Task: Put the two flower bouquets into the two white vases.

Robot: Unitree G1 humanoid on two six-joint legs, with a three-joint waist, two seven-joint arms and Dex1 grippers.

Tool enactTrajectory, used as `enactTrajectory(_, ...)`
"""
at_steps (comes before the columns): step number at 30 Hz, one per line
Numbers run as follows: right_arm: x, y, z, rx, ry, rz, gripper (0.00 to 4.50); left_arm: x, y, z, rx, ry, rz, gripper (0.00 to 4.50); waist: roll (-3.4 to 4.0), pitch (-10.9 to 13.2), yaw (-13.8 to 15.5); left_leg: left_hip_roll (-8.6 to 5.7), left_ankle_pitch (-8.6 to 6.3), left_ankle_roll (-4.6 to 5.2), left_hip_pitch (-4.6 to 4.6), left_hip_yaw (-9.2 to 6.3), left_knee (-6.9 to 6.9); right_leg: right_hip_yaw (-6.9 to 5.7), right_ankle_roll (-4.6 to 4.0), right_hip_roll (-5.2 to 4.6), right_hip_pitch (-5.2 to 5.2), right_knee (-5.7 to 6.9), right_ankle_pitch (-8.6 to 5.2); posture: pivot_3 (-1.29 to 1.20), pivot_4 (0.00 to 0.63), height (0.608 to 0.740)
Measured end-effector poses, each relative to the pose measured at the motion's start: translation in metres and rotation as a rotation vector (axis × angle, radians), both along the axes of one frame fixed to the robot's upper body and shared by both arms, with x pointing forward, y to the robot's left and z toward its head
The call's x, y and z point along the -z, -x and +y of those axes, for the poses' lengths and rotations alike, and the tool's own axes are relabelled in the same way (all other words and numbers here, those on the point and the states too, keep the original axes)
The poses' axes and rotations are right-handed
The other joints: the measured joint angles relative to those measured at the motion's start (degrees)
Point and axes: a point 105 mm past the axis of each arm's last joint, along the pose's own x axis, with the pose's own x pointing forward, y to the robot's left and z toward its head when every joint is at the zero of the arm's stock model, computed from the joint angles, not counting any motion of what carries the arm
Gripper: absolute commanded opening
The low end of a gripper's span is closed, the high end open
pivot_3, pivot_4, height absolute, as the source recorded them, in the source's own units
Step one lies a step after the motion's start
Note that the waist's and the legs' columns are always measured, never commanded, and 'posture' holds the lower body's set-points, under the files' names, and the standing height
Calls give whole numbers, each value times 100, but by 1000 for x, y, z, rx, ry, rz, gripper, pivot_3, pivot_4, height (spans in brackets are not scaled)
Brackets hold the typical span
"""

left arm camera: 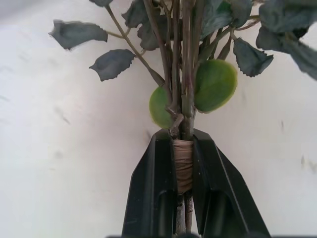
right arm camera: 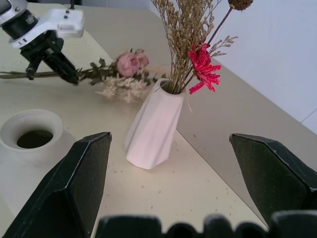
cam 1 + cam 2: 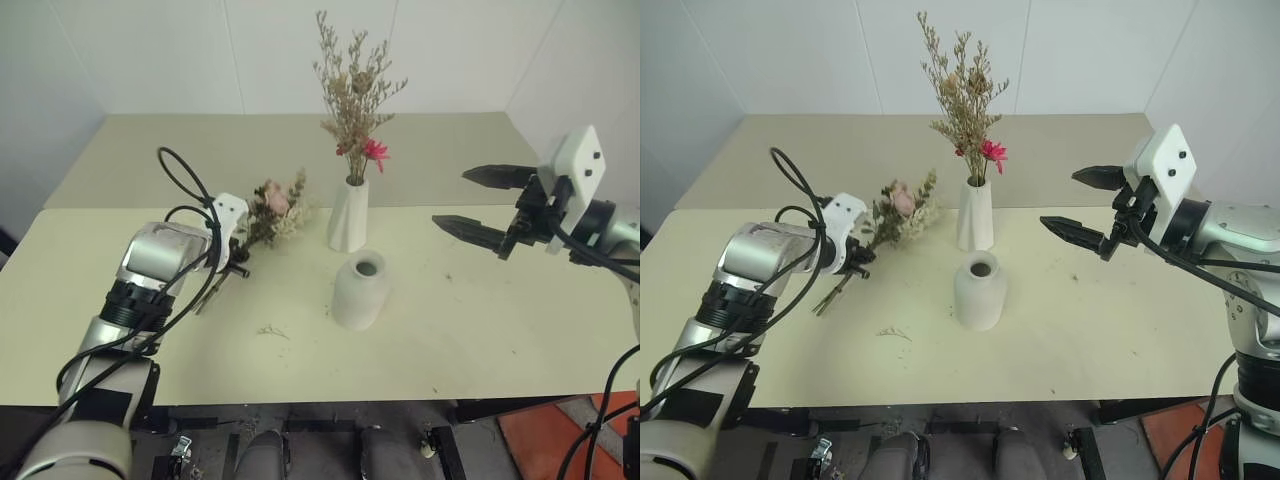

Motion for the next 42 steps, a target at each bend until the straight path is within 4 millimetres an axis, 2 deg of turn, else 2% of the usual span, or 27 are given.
enactTrajectory(4,2,-1,-1,9,0,1,4500,-54,-15,28,-197,184,-317,145,-1,0,-6,0,0,-1,-3,1,0,2,1,-3,-3,12,2,0,150,740)
enactTrajectory(7,6,-1,-5,34,-4,7,4500,-99,-13,43,-242,367,-574,145,-2,-1,15,-4,1,-2,-7,1,-1,0,5,-10,-2,15,5,0,150,740)
enactTrajectory(9,9,3,-8,30,-21,29,4500,-125,-4,37,-183,507,-705,145,-2,-1,36,-8,1,-2,-15,2,1,-1,13,-15,-3,14,9,0,150,740)
enactTrajectory(13,14,24,-15,-11,-33,82,4500,-178,17,7,36,757,-917,145,-4,-1,173,-21,1,-1,-25,2,10,-7,35,-27,8,-13,22,0,150,740)
enactTrajectory(16,17,41,-25,-20,-33,131,4500,-195,32,-15,241,877,-980,145,-5,-3,174,-24,-1,1,-20,7,15,-3,43,-28,21,-21,27,0,150,740)
enactTrajectory(22,30,68,-36,-20,-24,235,4500,-206,70,-58,758,1103,-981,145,-7,-4,91,-21,-1,3,-8,8,20,5,43,-17,27,-20,26,0,150,740)
enactTrajectory(24,33,71,-36,-13,-16,245,4500,-203,74,-66,849,1127,-952,145,-7,-4,61,-21,-1,3,-3,10,24,9,43,-15,28,-32,26,0,150,740)
enactTrajectory(27,41,76,-38,24,-15,257,4500,-185,73,-87,1002,1166,-827,145,-9,-5,62,-18,0,3,8,6,29,8,42,-7,41,-31,25,0,150,740)
enactTrajectory(32,47,81,-39,68,-26,252,4500,-165,74,-115,1131,1209,-699,145,-9,-5,41,-16,-1,3,8,5,35,12,41,-4,41,-28,26,0,150,740)
enactTrajectory(38,46,86,-44,99,-19,240,4500,-137,67,-131,1146,1214,-619,145,-9,-4,21,-15,-1,3,9,6,37,16,41,-2,41,-25,26,0,150,740)
enactTrajectory(42,49,89,-48,110,-15,259,4500,-128,63,-135,1148,1203,-609,145,-9,-5,19,-15,-1,4,8,5,37,16,41,-2,42,-30,26,0,150,740)
